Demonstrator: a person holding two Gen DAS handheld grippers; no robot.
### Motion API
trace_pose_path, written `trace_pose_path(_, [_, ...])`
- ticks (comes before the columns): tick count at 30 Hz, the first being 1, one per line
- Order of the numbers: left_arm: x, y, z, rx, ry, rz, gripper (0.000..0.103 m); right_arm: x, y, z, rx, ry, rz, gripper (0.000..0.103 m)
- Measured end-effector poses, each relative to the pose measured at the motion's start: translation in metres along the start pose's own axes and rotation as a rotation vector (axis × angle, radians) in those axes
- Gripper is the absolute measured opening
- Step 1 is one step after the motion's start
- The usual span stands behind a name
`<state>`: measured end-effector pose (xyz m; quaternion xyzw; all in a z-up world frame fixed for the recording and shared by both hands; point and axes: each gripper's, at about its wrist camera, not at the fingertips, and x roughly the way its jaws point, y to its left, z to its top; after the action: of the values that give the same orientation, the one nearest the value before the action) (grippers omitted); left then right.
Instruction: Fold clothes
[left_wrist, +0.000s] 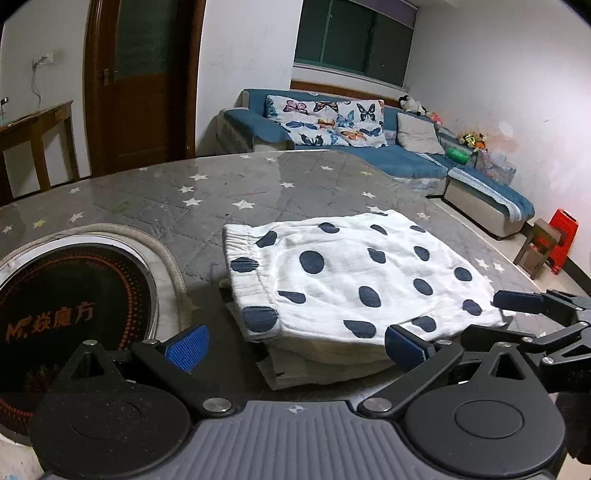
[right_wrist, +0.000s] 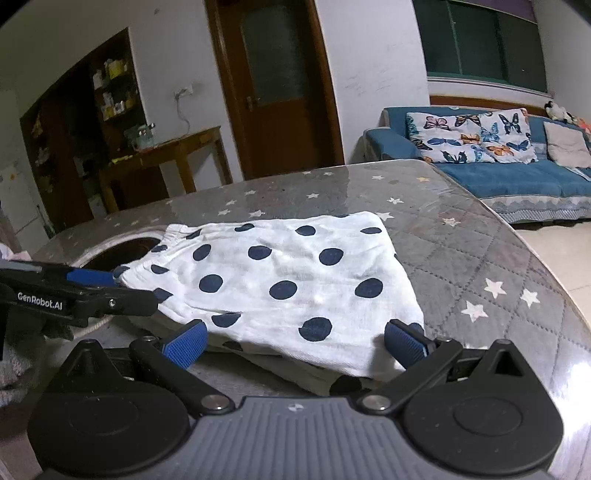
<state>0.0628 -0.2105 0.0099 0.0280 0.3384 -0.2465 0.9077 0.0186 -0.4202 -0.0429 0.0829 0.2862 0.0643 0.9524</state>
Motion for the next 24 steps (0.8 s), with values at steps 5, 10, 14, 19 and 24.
trace_pose_path(5, [-0.008, 0.0, -0.006, -0.009, -0.003, -0.001, 0.103, -0.007, 0.003, -0.004, 0.026, -0.014, -0.014, 0.103])
trace_pose_path(10, [-0.014, 0.0, -0.01, -0.015, -0.006, 0.001, 0.103, -0.012, 0.007, -0.011, 0.043, -0.017, -0.031, 0.103])
trace_pose_path(14, [-0.02, 0.0, -0.015, -0.013, -0.009, 0.003, 0.103, -0.016, 0.011, -0.017, 0.057, -0.031, -0.055, 0.103])
trace_pose_path(19, [-0.029, -0.002, -0.021, -0.005, -0.021, 0.006, 0.103, -0.021, 0.02, -0.022, 0.052, -0.057, -0.087, 0.103])
trace_pose_path(24, [-0.037, -0.004, -0.025, -0.003, -0.032, 0.009, 0.103, -0.025, 0.027, -0.025, 0.051, -0.064, -0.114, 0.103])
